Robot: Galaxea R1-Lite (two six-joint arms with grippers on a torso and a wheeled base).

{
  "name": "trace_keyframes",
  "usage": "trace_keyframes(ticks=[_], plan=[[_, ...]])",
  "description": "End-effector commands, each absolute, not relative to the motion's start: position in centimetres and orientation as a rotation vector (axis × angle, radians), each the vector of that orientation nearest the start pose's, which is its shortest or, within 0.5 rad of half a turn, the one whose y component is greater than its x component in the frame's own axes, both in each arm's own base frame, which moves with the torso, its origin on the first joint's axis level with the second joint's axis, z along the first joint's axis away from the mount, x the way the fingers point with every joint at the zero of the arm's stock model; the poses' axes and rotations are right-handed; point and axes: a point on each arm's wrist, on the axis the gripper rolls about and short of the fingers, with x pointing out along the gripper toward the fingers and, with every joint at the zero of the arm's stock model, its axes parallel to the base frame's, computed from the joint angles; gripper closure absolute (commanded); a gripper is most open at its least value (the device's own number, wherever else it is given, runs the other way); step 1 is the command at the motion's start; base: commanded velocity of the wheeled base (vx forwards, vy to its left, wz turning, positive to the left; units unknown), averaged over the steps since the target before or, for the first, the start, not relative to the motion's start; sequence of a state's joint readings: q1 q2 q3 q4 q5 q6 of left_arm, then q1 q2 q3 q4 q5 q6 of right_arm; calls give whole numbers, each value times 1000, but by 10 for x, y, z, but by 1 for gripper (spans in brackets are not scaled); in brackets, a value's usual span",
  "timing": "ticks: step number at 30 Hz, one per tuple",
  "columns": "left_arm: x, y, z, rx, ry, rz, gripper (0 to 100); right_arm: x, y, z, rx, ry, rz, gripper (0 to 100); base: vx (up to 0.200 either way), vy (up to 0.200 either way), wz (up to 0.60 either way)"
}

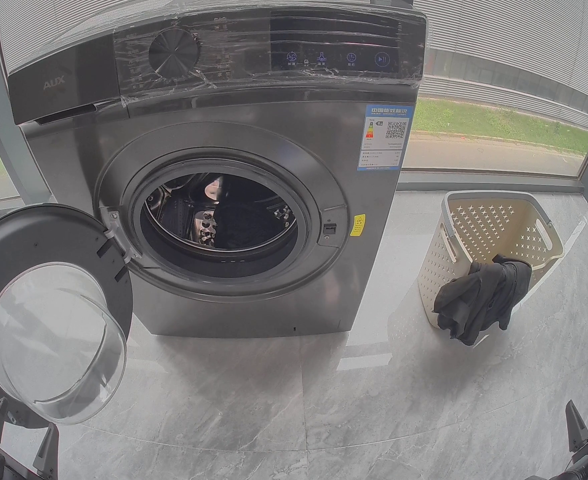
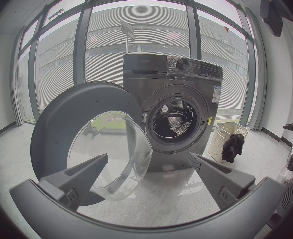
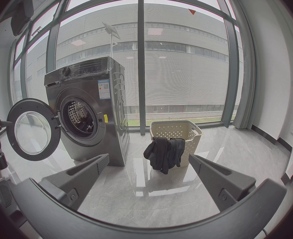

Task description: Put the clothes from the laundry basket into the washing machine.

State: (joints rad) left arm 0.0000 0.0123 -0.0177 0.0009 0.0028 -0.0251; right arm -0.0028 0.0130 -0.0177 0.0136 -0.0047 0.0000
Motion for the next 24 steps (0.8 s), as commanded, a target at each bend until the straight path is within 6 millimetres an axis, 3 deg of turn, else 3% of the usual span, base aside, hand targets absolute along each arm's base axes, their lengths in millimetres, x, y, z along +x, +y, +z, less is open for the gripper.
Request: trace_keyframes(ticks=[1,5,11,24], plan=[[-22,0,76,-25,5,3,0,-22,0,76,0,23,-8,0,200,0,0],[-23,0,76,-25,3,3,0,-22,0,76,0,23,-8,0,200,0,0],[-23,0,76,-3,3,3,0,-22,0,77,0,21,-8,0,0,0,0],[-23,0,76,-8,3,8,0,-22,0,76,0,23,-8,0,0,-200,0]])
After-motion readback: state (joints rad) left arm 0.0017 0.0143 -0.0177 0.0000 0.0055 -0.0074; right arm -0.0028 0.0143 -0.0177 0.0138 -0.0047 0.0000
